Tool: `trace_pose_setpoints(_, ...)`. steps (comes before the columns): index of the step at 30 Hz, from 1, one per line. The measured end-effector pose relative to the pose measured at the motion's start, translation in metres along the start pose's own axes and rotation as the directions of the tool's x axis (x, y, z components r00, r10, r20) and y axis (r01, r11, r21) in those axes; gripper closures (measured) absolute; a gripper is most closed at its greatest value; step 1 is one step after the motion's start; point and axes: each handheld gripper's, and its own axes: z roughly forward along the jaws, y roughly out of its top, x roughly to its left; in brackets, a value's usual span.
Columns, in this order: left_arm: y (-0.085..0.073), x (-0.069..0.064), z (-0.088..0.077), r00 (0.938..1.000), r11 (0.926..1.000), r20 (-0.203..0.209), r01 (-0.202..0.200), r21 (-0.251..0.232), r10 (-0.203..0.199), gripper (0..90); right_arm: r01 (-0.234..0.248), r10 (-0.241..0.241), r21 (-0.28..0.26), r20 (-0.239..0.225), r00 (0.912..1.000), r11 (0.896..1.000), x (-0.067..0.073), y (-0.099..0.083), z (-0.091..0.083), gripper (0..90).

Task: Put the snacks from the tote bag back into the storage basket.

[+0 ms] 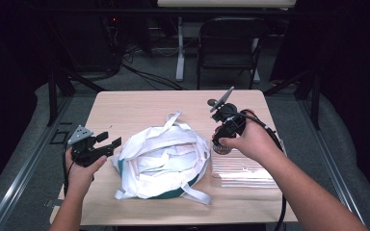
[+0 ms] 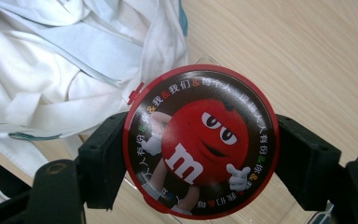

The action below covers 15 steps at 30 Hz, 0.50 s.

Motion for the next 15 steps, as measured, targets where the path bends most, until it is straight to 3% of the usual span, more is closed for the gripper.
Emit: trace_pose_setpoints(15, 0.000, 0.000, 0.000, 1.0000, 1.0000, -0.001, 0.001, -0.002, -0.001, 36.7, -0.020, 0.021, 0.034, -0.007, 0.9998, 0.999, -0.006, -0.014, 0.023, 25.5)
